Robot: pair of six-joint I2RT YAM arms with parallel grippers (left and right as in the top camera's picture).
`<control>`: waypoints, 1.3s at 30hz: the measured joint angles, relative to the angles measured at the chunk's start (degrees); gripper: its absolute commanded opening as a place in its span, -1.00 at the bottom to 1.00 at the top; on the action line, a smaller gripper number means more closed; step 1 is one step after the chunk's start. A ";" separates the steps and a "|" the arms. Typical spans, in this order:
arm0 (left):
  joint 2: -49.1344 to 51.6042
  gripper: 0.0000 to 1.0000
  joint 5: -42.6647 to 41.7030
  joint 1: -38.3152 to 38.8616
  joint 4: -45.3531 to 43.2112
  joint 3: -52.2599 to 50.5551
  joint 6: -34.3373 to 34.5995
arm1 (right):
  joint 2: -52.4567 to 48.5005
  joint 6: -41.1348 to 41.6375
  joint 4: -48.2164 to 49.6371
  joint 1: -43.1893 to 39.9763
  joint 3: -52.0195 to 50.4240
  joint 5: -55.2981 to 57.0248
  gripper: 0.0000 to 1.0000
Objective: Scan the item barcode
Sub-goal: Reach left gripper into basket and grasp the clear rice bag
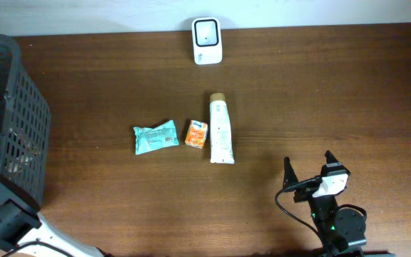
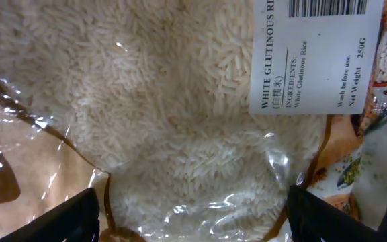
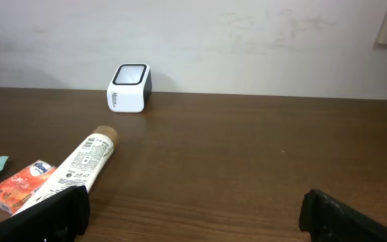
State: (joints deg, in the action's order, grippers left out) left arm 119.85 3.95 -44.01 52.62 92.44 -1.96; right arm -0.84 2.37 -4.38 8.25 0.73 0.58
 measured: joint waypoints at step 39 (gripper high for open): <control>1.64 0.45 -3.74 5.25 -2.73 2.10 6.03 | -0.02 -0.09 0.00 0.00 0.00 0.00 0.97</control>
State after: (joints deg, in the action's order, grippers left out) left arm 121.49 0.21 -38.76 49.89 94.54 4.08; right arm -0.86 2.28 -4.38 8.25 0.73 0.58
